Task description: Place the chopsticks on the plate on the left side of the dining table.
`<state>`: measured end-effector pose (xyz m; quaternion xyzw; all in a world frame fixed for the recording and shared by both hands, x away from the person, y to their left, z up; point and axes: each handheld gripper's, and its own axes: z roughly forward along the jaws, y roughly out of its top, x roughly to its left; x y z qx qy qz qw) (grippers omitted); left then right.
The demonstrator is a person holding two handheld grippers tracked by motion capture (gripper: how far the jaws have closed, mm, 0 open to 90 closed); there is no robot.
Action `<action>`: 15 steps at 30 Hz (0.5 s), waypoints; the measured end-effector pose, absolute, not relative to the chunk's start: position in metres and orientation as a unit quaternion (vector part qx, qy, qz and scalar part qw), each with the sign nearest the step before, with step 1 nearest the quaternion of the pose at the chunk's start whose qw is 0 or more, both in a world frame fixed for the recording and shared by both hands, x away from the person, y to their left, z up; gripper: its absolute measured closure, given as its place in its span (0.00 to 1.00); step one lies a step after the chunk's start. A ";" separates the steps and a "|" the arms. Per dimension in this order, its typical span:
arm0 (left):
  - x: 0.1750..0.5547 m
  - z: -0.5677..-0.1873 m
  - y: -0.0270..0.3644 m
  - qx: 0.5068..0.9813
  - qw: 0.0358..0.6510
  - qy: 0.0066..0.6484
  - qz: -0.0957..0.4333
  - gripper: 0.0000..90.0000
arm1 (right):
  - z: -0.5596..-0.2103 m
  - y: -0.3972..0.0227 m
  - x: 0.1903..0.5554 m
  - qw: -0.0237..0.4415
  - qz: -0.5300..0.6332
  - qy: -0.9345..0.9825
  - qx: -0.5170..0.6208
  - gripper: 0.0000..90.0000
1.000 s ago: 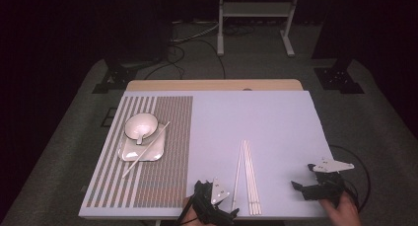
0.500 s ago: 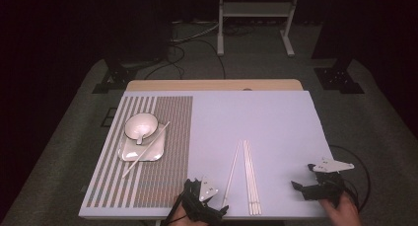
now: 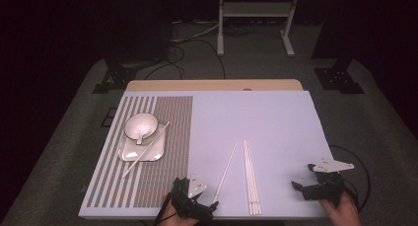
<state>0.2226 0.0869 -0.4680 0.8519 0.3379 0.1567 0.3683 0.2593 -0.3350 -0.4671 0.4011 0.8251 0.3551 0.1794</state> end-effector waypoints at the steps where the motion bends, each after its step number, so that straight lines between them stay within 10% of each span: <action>1: 0.223 -0.468 0.089 0.851 0.367 0.341 0.158 0.00 | -0.467 -0.335 0.259 0.179 0.355 0.825 0.401 0.09; 15: 0.229 -0.467 0.109 0.840 0.362 0.365 0.173 0.00 | -0.467 -0.335 0.259 0.179 0.355 0.825 0.401 0.09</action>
